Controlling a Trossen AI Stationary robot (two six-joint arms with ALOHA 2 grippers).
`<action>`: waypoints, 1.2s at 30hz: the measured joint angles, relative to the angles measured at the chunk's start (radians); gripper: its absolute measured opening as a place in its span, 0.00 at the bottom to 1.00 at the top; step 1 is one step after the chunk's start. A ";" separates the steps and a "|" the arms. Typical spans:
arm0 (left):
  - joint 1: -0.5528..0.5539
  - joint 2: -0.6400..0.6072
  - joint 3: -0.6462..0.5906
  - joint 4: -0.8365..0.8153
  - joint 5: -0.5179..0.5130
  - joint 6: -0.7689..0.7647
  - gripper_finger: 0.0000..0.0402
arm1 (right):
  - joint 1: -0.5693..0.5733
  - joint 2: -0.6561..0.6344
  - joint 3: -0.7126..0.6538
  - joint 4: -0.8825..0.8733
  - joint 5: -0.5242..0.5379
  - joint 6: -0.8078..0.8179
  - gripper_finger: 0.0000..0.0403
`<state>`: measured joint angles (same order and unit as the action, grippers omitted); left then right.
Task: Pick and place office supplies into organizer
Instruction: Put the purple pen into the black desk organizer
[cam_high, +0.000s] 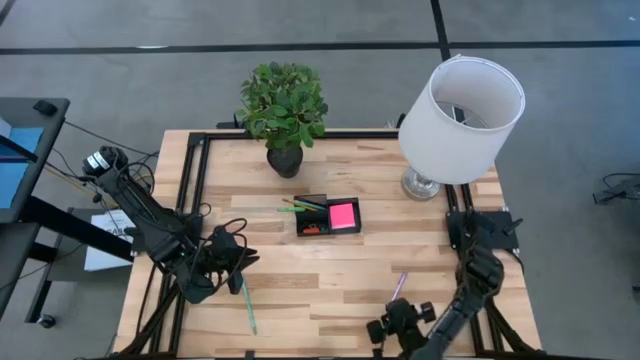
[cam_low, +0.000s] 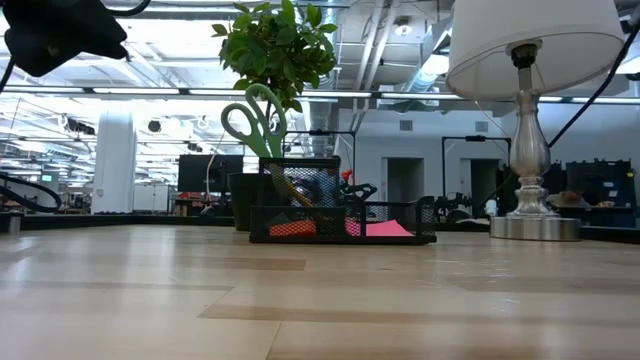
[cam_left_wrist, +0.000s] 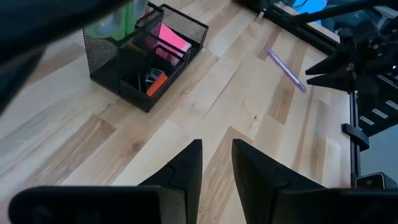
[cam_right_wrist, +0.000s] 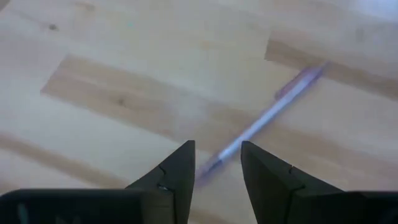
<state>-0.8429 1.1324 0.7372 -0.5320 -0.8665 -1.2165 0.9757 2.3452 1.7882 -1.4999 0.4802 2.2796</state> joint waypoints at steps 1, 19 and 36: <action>0.000 0.000 0.000 0.000 -0.003 0.002 0.20 | -0.013 -0.001 0.000 -0.009 0.004 -0.003 0.30; 0.000 0.000 0.000 -0.012 0.025 0.026 0.20 | -0.107 -0.008 -0.067 0.085 -0.194 -0.059 0.30; 0.000 0.000 0.000 -0.019 -0.003 0.002 0.20 | 0.119 -0.027 -0.031 -0.072 -0.138 0.061 0.30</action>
<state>-0.8429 1.1324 0.7372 -0.5510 -0.8698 -1.2140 1.0944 2.3179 1.7567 -1.5715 0.3423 2.3403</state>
